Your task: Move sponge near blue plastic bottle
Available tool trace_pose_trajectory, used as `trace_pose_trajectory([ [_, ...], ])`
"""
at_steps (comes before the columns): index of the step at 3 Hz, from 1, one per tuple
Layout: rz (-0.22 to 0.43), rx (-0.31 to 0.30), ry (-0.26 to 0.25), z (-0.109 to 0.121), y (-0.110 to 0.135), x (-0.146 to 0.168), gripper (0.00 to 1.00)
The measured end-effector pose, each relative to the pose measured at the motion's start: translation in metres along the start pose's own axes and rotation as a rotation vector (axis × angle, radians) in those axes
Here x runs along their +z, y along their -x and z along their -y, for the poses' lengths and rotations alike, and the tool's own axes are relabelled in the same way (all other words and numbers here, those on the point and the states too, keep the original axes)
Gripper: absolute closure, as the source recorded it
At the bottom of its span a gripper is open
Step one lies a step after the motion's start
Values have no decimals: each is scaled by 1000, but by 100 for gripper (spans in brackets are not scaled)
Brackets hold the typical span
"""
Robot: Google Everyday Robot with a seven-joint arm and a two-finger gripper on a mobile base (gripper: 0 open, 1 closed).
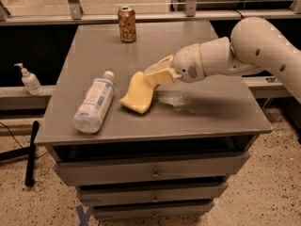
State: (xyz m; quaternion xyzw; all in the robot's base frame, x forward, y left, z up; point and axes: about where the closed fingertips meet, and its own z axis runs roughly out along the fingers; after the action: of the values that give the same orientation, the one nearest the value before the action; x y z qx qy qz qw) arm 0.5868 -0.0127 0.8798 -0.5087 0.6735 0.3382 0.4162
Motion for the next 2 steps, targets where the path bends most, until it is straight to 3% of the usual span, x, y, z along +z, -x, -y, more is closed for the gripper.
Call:
trace_pose_trajectory([
  [2,26,77,-9,2,4,15,36],
])
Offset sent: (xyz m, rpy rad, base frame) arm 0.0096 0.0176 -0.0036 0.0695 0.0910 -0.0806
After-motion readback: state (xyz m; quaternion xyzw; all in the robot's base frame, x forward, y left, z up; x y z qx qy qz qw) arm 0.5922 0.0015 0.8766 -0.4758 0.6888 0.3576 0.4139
